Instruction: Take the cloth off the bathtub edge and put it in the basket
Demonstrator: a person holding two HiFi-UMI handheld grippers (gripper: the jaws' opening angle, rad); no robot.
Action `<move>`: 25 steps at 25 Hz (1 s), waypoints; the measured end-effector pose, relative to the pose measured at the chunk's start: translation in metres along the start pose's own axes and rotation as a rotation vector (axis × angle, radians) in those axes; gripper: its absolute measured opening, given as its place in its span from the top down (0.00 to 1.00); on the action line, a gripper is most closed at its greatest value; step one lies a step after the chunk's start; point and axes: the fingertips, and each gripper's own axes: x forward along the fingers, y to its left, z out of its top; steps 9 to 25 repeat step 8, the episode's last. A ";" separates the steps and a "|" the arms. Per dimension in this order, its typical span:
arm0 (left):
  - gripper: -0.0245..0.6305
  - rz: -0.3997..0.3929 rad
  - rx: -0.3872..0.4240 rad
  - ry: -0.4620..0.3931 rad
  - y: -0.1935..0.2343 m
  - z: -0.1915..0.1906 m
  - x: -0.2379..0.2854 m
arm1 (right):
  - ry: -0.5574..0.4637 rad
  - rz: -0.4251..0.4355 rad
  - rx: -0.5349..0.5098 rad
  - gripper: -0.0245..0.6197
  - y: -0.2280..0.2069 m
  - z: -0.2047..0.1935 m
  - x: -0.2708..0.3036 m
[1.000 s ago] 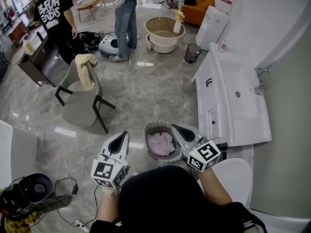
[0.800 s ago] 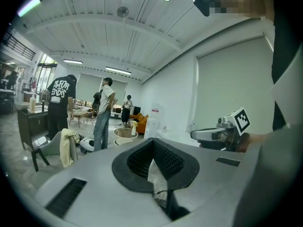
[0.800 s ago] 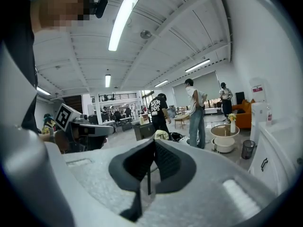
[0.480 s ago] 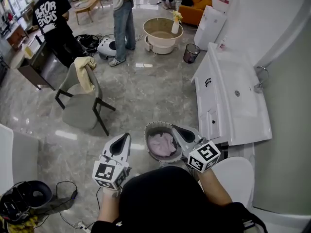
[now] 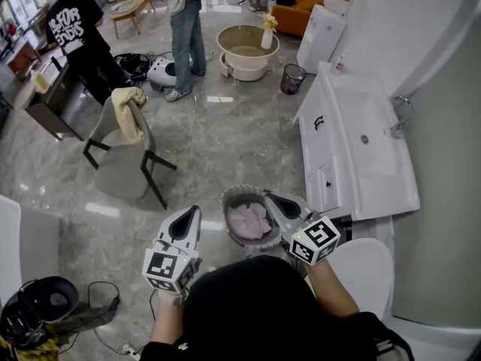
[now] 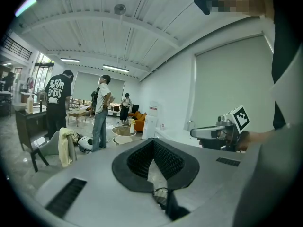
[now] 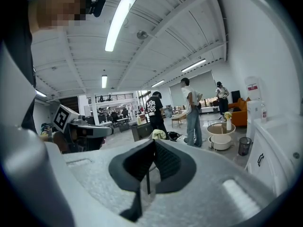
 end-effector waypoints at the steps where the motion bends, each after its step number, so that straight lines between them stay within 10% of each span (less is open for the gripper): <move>1: 0.94 0.000 0.000 0.001 -0.001 -0.001 0.000 | 0.000 -0.001 0.002 0.97 -0.001 -0.001 -0.001; 25: 0.94 -0.006 0.006 0.010 -0.005 -0.004 0.005 | 0.001 -0.014 0.011 0.97 -0.006 -0.006 -0.008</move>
